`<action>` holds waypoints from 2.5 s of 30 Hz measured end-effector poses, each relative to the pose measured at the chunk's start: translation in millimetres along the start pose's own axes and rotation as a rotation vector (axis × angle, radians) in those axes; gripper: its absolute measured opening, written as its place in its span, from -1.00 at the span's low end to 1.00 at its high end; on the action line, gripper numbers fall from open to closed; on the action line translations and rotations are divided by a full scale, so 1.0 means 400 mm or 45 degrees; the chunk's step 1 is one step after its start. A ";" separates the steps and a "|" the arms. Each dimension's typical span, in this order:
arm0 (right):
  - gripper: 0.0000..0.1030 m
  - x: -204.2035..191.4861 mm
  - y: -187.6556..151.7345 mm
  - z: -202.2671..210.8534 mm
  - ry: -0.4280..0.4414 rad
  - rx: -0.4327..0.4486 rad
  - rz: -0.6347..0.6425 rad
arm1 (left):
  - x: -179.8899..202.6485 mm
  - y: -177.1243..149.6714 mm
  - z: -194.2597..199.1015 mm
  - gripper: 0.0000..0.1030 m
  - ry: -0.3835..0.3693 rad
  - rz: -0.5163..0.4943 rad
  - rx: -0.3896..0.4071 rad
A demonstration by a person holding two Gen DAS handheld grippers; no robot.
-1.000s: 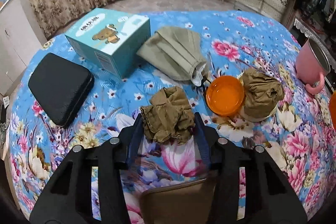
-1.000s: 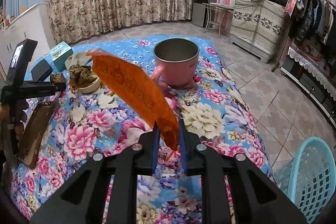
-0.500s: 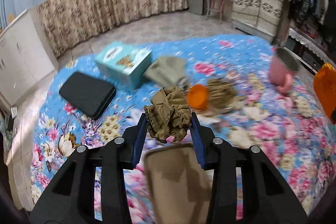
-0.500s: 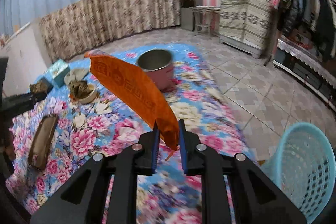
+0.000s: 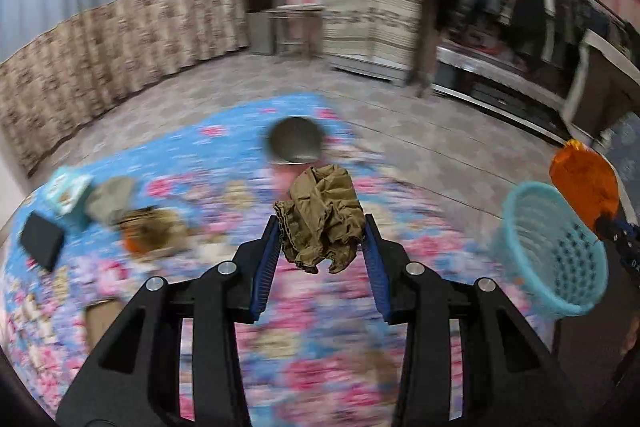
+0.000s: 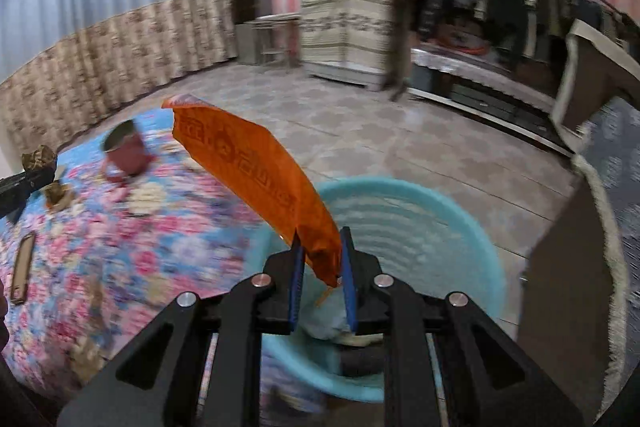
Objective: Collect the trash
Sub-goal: 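Carry cloth and wrapper to the light-blue basket and open both tools to drop them, then move both tools back over the bed toward the remaining items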
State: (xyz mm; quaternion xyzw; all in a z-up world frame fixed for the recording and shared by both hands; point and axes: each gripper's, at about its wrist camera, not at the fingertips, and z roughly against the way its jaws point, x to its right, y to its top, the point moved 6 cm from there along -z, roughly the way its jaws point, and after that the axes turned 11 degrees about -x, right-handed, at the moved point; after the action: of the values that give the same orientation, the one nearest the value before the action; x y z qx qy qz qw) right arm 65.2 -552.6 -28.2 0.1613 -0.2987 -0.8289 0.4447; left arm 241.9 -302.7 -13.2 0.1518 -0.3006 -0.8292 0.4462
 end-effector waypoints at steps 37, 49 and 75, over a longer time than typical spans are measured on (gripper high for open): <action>-0.66 0.334 -0.101 -0.089 -0.070 -0.099 -0.244 | 0.596 -0.016 -0.117 0.79 -0.135 -0.354 0.040; -0.63 0.191 -0.062 -0.163 0.000 -0.193 -0.146 | 0.420 0.011 -0.073 0.87 -0.040 -0.203 0.046; 0.87 -0.009 0.018 -0.054 -0.010 0.110 -0.174 | 0.050 -0.034 0.020 0.89 0.099 -0.005 0.088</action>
State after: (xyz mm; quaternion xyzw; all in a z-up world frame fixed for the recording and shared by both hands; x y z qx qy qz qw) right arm 83.3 -560.1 -40.1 0.1970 -0.3241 -0.8443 0.3786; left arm 217.9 -310.6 -15.4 0.1997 -0.3111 -0.8126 0.4505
